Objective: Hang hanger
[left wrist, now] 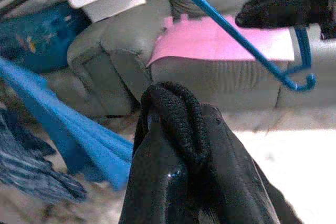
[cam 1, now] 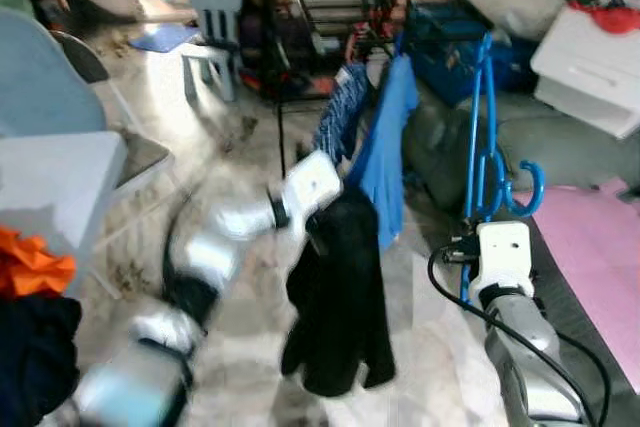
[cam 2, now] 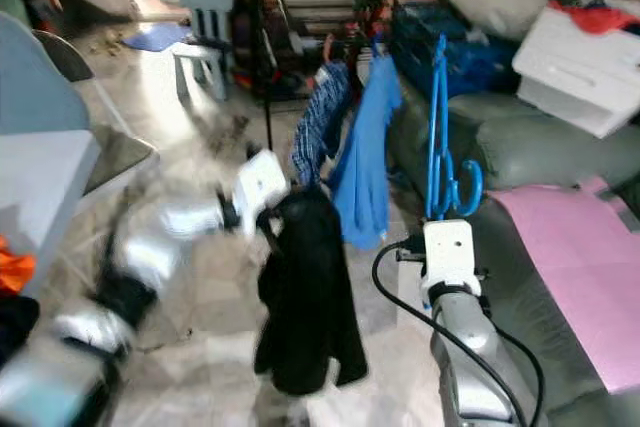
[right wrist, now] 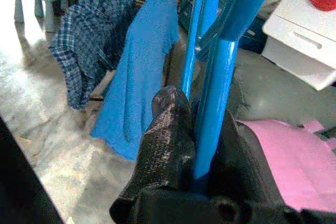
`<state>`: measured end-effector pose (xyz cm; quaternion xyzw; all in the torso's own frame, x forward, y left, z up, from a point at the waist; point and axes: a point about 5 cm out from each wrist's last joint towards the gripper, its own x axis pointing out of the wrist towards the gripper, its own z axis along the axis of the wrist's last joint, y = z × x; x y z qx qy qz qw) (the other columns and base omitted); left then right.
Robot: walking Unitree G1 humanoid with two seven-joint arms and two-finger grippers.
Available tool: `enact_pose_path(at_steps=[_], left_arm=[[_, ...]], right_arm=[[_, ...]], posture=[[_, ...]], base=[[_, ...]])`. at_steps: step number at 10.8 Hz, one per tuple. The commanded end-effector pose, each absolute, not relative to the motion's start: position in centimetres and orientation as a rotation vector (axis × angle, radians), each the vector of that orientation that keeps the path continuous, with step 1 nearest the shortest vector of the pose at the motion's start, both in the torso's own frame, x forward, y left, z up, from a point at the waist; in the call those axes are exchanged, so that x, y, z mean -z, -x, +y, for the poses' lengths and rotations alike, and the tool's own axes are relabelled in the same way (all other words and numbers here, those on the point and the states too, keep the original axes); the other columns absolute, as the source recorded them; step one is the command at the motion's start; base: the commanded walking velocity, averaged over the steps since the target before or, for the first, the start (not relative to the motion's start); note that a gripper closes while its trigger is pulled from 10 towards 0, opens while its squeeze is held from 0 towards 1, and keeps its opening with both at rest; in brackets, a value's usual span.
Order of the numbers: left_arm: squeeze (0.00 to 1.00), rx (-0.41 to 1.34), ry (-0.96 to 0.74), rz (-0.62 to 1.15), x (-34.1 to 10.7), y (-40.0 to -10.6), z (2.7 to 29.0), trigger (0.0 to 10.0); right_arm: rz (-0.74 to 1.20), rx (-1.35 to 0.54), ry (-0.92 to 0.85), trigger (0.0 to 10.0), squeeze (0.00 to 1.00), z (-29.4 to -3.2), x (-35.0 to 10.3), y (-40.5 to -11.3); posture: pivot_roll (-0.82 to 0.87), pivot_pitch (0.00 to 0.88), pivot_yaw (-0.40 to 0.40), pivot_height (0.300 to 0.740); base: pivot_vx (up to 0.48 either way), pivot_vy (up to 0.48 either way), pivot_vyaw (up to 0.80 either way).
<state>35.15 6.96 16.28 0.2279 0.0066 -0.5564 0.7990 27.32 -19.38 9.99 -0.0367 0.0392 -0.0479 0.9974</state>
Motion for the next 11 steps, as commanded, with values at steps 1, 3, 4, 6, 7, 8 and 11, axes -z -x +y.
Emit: enact_pose_path(at_steps=[1,3,4,6,7,8,11], left_arm=[[0.00,1.336,-0.644,0.027,-16.1,-34.6,6.5,10.0],[0.00,1.406,-1.168,0.066,-15.0,-35.1,8.5,10.0],[0.00,1.268,-1.532,0.023,-15.5,-36.6,9.3,10.0],[0.00,1.009,-1.754,-0.120,-18.6,-38.9,9.2,10.0],[0.00,0.877,-1.799,-0.256,-20.0,-39.7,8.4,10.0],[0.00,0.821,-1.778,-0.306,-20.7,-39.9,7.9,10.0],[0.00,0.754,-1.756,-0.365,-20.8,-40.1,7.5,10.0]], right_arm=[[0.063,0.114,0.074,10.0,0.00,-20.0,-10.4,-27.4],[0.067,0.089,0.076,10.0,0.00,-20.6,-10.6,-27.3],[0.085,0.054,0.093,10.0,0.00,-20.9,-10.8,-27.2],[0.135,-0.079,0.163,10.0,0.00,-21.4,-11.2,-26.7],[0.173,-0.154,0.182,10.0,0.00,-21.7,-11.3,-26.1],[0.193,-0.215,0.193,10.0,0.00,-21.8,-11.5,-25.6],[0.268,-0.390,0.196,10.0,0.00,-22.0,-12.1,-23.6]], posture=[[0.05,0.000,-0.056,0.740],[0.05,0.000,-0.057,0.740],[0.05,0.000,-0.055,0.740],[0.03,0.000,-0.050,0.740],[0.02,0.000,-0.049,0.740],[0.02,0.000,-0.047,0.740],[0.02,0.000,-0.044,0.740]], base=[[0.000,0.000,0.00],[0.000,0.000,0.00],[0.000,0.000,0.00],[0.000,0.000,0.00],[0.000,0.000,0.00],[0.000,0.000,0.00],[0.000,0.000,0.00]])
